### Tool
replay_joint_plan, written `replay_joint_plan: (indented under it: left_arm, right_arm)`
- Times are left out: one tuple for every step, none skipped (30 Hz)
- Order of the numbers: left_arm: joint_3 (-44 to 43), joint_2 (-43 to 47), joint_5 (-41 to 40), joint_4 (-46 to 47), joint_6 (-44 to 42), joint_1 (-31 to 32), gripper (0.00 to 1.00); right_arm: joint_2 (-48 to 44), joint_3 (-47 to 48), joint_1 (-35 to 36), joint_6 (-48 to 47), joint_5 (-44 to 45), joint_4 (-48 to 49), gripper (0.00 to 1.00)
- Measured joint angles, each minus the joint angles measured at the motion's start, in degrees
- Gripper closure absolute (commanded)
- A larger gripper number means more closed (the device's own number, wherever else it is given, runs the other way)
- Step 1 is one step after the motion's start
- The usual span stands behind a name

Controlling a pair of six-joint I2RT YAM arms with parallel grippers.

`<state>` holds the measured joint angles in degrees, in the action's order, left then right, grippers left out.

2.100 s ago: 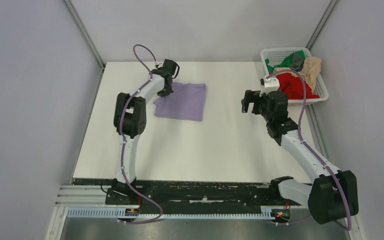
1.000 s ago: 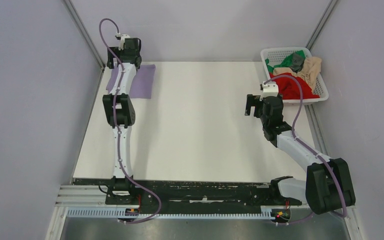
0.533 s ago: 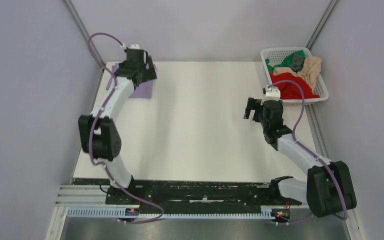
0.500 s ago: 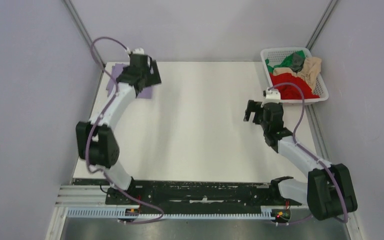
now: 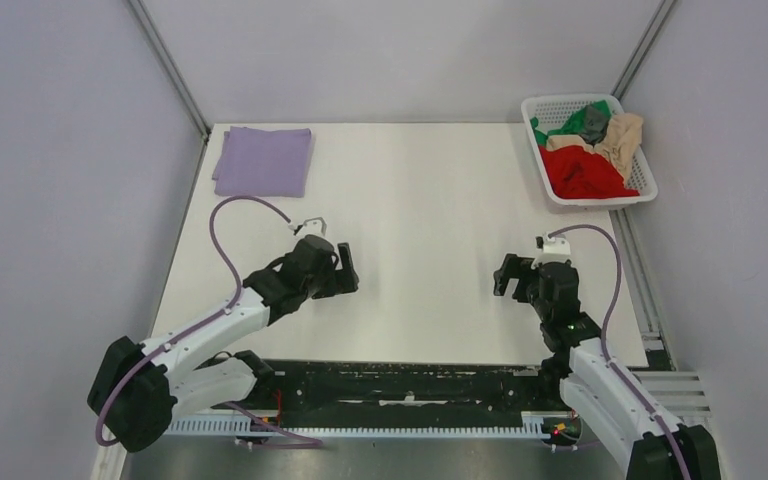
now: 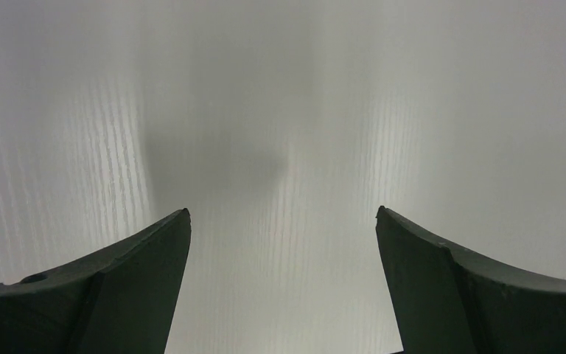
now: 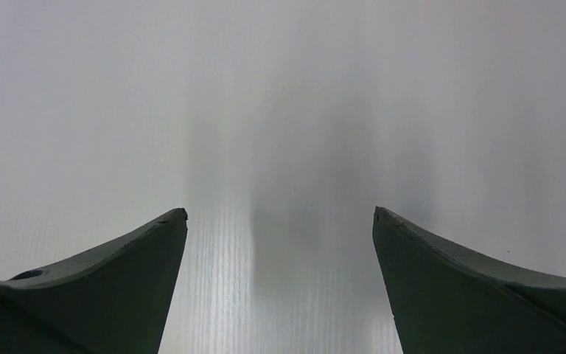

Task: Fold and stack the t-shirts
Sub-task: Reset both arms

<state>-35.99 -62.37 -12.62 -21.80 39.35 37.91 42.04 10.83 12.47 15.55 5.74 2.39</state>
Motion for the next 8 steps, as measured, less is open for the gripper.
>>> replay_joint_plan:
  left_arm:
    - [1.36, 2.05, -1.07, -0.70, 1.25, 0.09, 0.00]
    - [1.53, 2.54, -1.29, -0.83, 1.55, 0.09, 0.00]
    - [1.75, 3.67, -2.03, -1.01, 2.27, 0.09, 0.00]
    - [1.79, 4.74, -2.54, -1.07, 2.78, 0.09, 0.00]
    - [1.79, 5.79, -2.99, -0.96, 3.19, 0.09, 0.00]
    - [1.79, 6.56, -3.45, -0.90, 3.39, 0.09, 0.00]
    - [1.79, 7.32, -3.89, -0.87, 3.54, 0.09, 0.00]
    - [1.79, 7.87, -4.26, -0.92, 3.67, 0.09, 0.00]
  right_arm:
    - [-1.75, -1.09, 0.00, 0.07, 0.04, -0.85, 0.02]
    - [-3.39, -2.01, 0.00, 0.15, 0.09, -1.44, 0.02]
    - [-5.31, -2.91, 0.00, 0.35, 0.11, -2.27, 0.02]
    - [-6.88, -3.54, 0.00, 0.57, 0.28, -2.93, 0.02]
    - [-8.37, -4.11, 0.00, 0.81, 0.50, -3.52, 0.02]
    - [-9.40, -4.46, 0.00, 0.94, 0.72, -3.91, 0.02]
    - [-10.36, -4.76, 0.00, 1.01, 1.01, -4.20, 0.02]
    - [-10.95, -4.87, 0.00, 1.07, 1.29, -4.46, 0.02]
